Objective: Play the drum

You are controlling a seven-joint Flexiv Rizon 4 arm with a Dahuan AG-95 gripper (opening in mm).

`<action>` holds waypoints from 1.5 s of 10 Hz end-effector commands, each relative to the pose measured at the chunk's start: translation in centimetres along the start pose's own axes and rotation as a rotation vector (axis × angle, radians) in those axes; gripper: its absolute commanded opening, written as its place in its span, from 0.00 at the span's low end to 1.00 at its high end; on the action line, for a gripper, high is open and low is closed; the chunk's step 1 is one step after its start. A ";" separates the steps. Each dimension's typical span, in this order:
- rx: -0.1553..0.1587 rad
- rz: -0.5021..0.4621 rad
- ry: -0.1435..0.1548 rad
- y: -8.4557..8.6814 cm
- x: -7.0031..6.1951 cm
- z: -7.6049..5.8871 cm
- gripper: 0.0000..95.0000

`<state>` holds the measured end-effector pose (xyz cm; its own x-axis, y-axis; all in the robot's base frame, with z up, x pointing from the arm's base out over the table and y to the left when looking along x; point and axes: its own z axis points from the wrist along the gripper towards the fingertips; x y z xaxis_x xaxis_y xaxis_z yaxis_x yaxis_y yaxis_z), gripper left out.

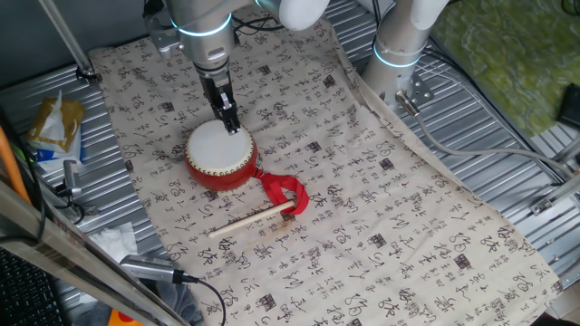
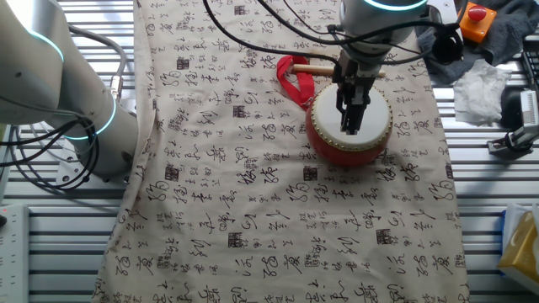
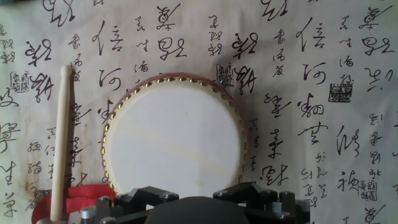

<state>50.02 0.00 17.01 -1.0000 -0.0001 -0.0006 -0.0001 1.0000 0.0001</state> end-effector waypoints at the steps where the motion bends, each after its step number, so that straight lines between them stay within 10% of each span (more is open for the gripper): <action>1: -0.047 -0.202 -0.107 0.0 0.0 0.0 0.00; 15: -0.034 -0.192 -0.095 0.3 0.2 -1.0 0.00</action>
<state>49.86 0.32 18.10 -0.9773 -0.1882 -0.0970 -0.1915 0.9812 0.0252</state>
